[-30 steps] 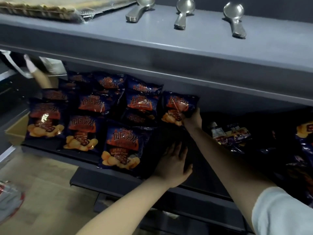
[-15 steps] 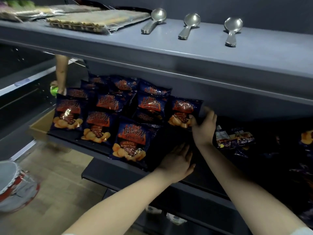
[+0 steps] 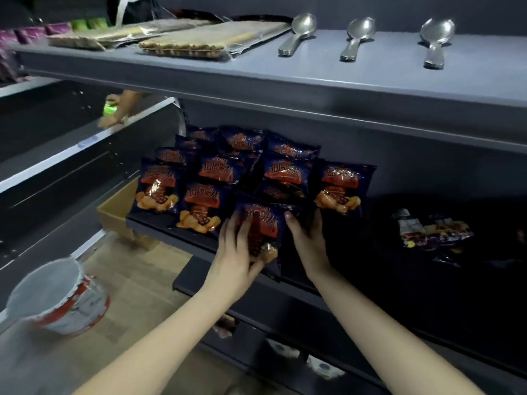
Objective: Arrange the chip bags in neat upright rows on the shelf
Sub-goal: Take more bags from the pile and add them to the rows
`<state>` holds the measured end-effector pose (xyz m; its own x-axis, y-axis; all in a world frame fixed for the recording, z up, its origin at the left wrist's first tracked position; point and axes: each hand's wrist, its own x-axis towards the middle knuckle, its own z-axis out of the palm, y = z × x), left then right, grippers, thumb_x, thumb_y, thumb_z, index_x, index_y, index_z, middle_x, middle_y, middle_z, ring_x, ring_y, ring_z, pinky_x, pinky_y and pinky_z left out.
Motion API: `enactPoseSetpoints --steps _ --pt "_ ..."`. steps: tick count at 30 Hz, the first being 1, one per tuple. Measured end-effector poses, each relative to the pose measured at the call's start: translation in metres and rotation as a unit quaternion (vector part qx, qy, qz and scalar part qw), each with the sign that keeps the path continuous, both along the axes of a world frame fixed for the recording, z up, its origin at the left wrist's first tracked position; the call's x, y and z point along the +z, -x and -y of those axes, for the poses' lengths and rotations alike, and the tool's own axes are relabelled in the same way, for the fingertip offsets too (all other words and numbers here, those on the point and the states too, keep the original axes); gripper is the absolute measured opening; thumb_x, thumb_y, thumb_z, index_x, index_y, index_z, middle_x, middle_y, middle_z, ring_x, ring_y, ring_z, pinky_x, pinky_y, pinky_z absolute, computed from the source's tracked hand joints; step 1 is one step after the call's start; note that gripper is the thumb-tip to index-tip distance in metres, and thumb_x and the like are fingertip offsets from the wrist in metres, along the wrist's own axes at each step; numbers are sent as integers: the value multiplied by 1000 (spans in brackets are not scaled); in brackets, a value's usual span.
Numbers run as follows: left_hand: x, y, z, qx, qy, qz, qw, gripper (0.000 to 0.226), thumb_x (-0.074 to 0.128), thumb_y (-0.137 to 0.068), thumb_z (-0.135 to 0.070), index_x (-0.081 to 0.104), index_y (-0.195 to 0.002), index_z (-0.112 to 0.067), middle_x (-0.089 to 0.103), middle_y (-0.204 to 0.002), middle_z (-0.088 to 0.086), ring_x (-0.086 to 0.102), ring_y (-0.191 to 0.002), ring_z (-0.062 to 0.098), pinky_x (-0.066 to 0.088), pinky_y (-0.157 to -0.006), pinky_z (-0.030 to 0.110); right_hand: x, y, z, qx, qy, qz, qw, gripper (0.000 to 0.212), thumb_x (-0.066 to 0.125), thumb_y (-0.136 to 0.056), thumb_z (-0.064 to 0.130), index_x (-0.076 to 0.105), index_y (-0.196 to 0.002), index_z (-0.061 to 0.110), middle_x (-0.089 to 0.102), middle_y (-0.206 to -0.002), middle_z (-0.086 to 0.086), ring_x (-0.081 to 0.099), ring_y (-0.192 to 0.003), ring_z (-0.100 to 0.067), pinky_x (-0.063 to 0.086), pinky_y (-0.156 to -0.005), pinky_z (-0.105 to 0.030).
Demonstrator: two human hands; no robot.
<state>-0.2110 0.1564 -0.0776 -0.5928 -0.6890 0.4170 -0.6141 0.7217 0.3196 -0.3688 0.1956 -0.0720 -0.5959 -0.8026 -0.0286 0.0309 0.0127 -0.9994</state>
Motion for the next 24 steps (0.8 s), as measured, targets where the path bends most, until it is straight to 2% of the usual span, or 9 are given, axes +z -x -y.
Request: enactPoseSetpoints --steps 3,5,7,10,14,16,19,22,24 --pt "-14 0 8 -70 -7 51 996 78 71 -79 -27 34 -139 5 23 -148 28 26 -133 50 41 -97 59 -6 -6 9 -13 -4 8 1000 87 68 -79 48 17 -148 34 40 -144 8 37 -132 -13 30 -101 -26" --pt "-17 8 11 -105 -6 45 993 74 68 -79 -31 39 -138 2 28 -146 28 30 -132 49 48 -89 54 -7 -1 12 -22 15 10 1000 82 74 -76 43 24 -141 45 47 -130 17 45 -123 -7 37 -96 -24" --pt "-17 13 14 -130 5 34 991 70 65 -80 -35 41 -137 -3 33 -145 26 35 -130 47 53 -84 48 -8 6 14 -29 25 23 999 83 77 -76 31 24 -136 55 49 -130 18 47 -121 -5 41 -97 -26" --pt "-23 10 27 -152 61 42 986 63 64 -80 -38 48 -133 -7 40 -142 24 42 -126 45 54 -84 48 -13 12 19 -38 40 28 998 93 74 -78 11 18 -144 46 45 -139 9 46 -126 -8 39 -105 -35" --pt "-28 7 51 -173 87 29 981 63 70 -78 -30 43 -132 -11 41 -142 21 44 -124 46 48 -88 58 -16 14 32 -63 50 1 997 82 71 -79 5 32 -135 51 52 -130 15 52 -120 -3 45 -95 -26" --pt "-27 11 59 -186 65 25 980 61 73 -78 -25 46 -129 -9 36 -145 21 39 -127 47 46 -91 59 -16 14 37 -82 55 3 995 77 69 -80 3 36 -128 53 55 -128 11 54 -118 -6 47 -94 -28" --pt "-25 17 71 -191 32 9 981 54 72 -79 -21 47 -125 -11 20 -149 15 30 -132 48 37 -101 58 -7 10 44 -92 52 -18 994 80 68 -81 2 30 -139 41 52 -134 3 50 -124 -10 42 -103 -37" --pt "-26 21 78 -193 9 -12 981 59 71 -80 -15 36 -128 -17 5 -153 13 17 -138 47 27 -105 57 3 1 46 -95 29 -65 993 84 72 -80 7 24 -144 32 54 -130 7 51 -121 -4 41 -104 -31" --pt "-26 21 76 -200 -5 -20 980 68 71 -78 -8 30 -132 -18 -2 -153 15 9 -139 47 27 -106 61 3 -10 42 -109 12 -98 989 79 74 -78 11 30 -141 29 58 -126 11 54 -117 0 43 -102 -26"
